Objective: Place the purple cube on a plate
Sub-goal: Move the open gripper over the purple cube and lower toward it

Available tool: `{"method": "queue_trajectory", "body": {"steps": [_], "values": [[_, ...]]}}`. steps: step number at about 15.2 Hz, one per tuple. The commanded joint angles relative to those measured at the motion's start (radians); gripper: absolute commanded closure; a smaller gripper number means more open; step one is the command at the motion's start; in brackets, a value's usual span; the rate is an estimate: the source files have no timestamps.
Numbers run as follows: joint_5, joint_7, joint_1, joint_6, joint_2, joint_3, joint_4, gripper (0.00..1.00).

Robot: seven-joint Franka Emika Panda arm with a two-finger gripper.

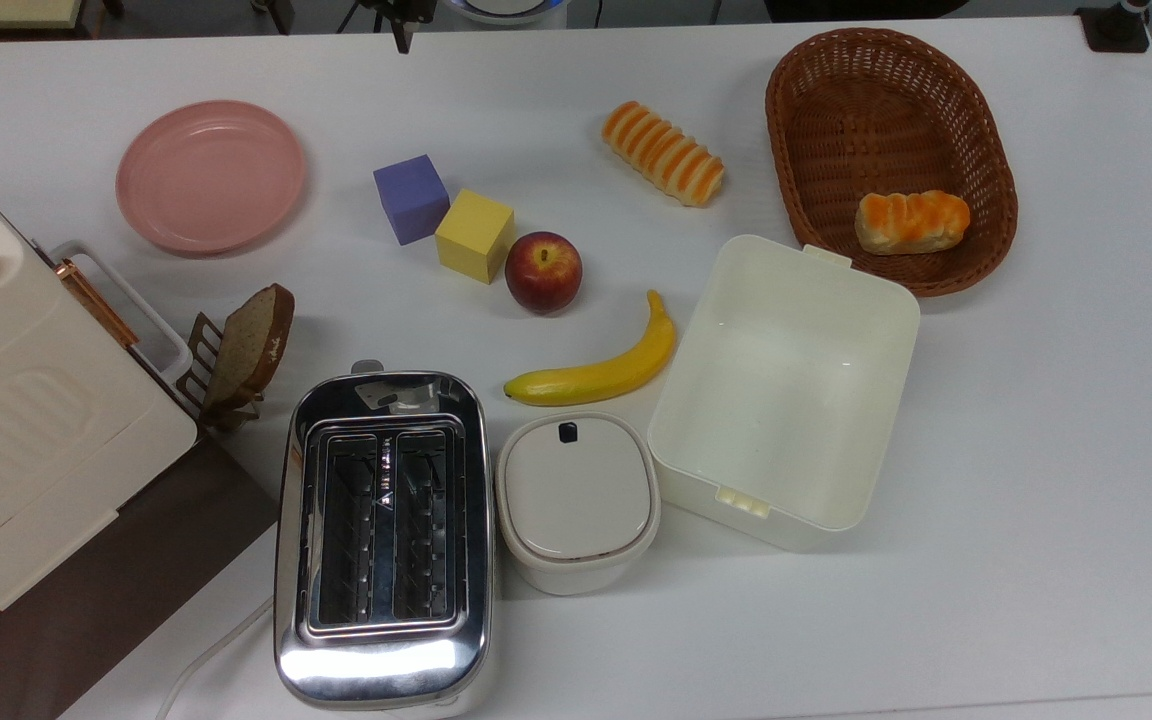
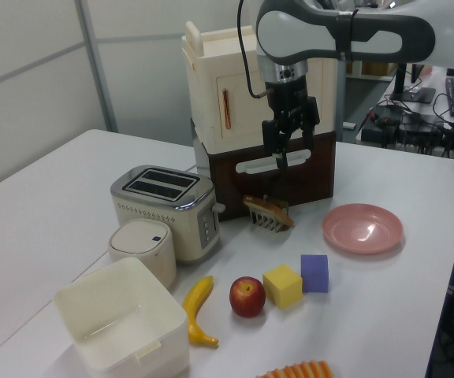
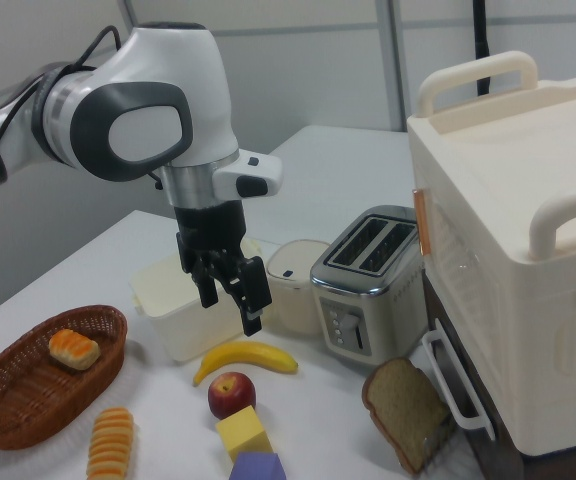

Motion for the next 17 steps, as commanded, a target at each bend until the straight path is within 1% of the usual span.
{"method": "queue_trajectory", "body": {"steps": [1, 4, 9, 10, 11, 12, 13, 15, 17], "values": [[0.030, -0.031, -0.015, 0.017, 0.012, -0.008, 0.008, 0.00], [0.030, -0.037, -0.014, 0.019, 0.013, -0.008, -0.006, 0.00], [0.030, -0.129, -0.012, 0.022, 0.009, -0.006, -0.023, 0.00], [0.028, -0.168, -0.012, 0.020, 0.009, -0.008, -0.027, 0.00], [0.028, -0.243, -0.016, 0.019, 0.001, -0.006, -0.043, 0.00], [0.030, -0.350, -0.019, 0.014, -0.005, -0.006, -0.061, 0.00], [0.028, -0.491, -0.019, 0.005, -0.011, -0.008, -0.081, 0.00], [0.027, -0.607, -0.009, 0.010, -0.011, -0.008, -0.134, 0.00], [0.022, -0.635, -0.005, 0.014, -0.011, -0.006, -0.176, 0.00]]}}
